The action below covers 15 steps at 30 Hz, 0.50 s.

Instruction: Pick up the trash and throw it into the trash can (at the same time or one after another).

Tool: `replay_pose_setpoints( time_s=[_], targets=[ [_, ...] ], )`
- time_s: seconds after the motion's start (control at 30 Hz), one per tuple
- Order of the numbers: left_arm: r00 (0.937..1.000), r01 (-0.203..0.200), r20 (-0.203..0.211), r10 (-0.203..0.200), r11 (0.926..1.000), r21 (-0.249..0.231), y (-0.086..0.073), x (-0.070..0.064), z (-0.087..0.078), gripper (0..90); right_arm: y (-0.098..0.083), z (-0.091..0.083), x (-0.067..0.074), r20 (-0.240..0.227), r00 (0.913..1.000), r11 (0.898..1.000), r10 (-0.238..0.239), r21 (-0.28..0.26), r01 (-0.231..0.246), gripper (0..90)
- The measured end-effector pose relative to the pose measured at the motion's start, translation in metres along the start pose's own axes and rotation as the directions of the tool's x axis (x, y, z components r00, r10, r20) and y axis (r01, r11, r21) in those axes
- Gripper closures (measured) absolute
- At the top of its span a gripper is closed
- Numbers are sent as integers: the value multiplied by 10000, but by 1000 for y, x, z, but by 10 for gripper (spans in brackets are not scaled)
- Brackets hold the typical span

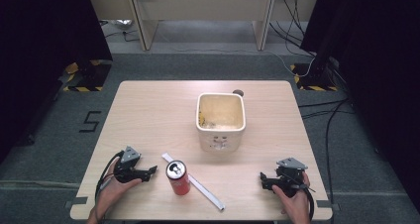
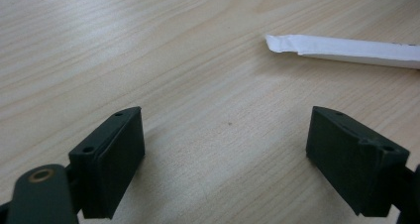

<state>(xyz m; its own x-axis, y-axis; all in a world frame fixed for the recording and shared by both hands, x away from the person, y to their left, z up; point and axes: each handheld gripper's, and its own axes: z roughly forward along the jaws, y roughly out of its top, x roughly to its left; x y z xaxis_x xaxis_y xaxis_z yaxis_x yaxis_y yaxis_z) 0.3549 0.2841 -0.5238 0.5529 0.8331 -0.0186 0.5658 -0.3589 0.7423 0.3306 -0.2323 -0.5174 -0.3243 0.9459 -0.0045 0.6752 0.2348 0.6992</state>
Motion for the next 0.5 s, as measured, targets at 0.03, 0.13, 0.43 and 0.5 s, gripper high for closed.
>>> replay_pose_setpoints(
  time_s=[0.03, 0.13, 0.43, 0.5],
  targets=[
    [10000, 0, 0, 0, 10000, 0, 0, 0, 0, 143, 0, 0, 0, -1, 10000, 10000, -2, -1, 2, 5],
    [10000, -3, 3, 3, 10000, 4, 0, 0, 0, 143, 0, 0, 0, 2, 10000, 10000, 20, 5, -20, 5],
    [9989, 239, 412, -228, 9993, -270, -2, 2, -4, 152, 0, 0, 0, -11, 10000, 10000, 1, 6, -1, 5],
    [9987, 237, 468, -212, 9982, -553, 1, 0, -10, 152, 0, 0, 0, -19, 10000, 10000, -36, 8, 36, 5]
  ],
)
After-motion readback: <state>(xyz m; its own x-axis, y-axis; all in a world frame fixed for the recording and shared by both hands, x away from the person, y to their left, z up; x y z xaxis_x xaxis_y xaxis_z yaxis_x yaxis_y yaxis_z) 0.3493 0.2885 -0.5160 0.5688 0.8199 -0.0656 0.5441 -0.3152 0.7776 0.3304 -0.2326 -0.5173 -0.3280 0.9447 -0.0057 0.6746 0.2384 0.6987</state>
